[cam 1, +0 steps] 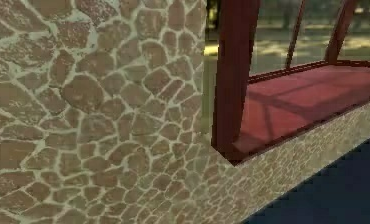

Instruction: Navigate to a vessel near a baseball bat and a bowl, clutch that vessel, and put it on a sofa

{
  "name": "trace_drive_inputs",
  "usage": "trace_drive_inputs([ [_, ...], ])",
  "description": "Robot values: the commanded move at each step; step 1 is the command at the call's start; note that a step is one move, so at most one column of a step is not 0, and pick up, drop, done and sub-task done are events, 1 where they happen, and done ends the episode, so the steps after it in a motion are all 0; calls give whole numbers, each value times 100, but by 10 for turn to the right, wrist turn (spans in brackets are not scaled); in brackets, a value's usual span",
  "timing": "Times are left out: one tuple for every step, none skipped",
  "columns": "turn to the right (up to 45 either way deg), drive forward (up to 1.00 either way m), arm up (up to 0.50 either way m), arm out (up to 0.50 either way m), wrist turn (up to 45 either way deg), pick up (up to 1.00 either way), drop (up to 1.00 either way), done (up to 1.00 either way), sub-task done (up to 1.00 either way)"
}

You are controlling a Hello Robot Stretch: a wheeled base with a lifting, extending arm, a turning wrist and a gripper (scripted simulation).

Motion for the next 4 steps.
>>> trace_drive_inputs([
  [450, 0, 0, 0, 0, 0, 0, 0, 0],
  [180, 0, 0, 0, 0, 0, 0, 0, 0],
  [0, 100, 0, 0, 0, 0, 0, 0, 0],
  [30, 0, 0, 0, 0, 0, 0, 0, 0],
])
